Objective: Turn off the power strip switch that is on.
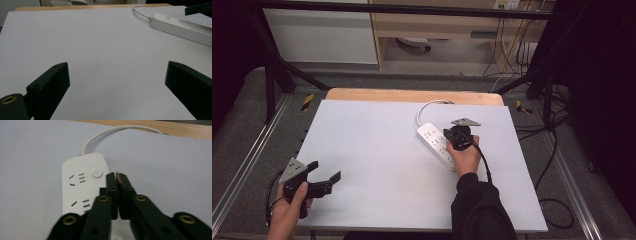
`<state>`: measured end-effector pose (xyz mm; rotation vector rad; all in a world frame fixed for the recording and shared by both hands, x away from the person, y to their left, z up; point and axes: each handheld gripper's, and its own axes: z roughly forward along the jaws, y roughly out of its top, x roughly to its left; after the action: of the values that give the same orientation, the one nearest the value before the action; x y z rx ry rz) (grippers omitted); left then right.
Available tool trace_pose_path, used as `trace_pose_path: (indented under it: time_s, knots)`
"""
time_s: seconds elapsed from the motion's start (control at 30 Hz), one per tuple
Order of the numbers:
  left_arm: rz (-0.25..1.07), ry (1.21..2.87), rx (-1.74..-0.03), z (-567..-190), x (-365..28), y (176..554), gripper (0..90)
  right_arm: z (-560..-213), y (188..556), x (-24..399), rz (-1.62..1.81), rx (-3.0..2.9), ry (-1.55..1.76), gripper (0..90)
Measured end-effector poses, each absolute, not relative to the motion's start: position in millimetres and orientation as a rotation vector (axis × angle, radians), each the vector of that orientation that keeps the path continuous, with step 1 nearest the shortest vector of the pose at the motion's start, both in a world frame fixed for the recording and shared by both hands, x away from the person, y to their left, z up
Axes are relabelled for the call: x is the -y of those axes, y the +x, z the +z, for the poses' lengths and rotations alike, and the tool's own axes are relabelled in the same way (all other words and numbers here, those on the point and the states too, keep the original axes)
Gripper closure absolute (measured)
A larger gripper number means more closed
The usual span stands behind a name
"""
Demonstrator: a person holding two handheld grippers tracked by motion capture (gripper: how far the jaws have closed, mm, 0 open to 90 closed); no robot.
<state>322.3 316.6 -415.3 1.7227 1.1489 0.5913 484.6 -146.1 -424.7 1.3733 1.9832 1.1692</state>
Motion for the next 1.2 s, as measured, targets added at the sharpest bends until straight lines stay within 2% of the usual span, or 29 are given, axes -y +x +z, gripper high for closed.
trace_pose_path:
  time_s: [0.07,0.33,0.4,0.47,0.77,1.03,1.2]
  knots:
    - [0.59,1.722,-1.154,-416,-316,323,5.6,-424,484,147,1.16,-1.99,1.37,84.0]
    - [0.592,1.722,-1.158,-416,-317,322,5.6,-418,487,149,1.176,-1.959,1.383,63.2]
    - [0.591,1.721,-1.153,-416,-316,322,5.6,-415,488,150,1.177,-1.952,1.361,54.9]
    - [0.59,1.724,-1.15,-416,-315,322,5.6,-413,489,152,1.219,-1.916,1.359,38.9]
    - [0.59,1.73,-1.145,-416,-315,321,5.5,-400,487,152,1.238,-1.969,1.319,14.3]
    - [0.588,1.729,-1.146,-416,-315,321,5.5,-386,478,160,1.316,-1.977,1.279,5.4]
    - [0.587,1.728,-1.148,-416,-315,321,5.5,-376,471,169,1.331,-1.973,1.253,5.0]
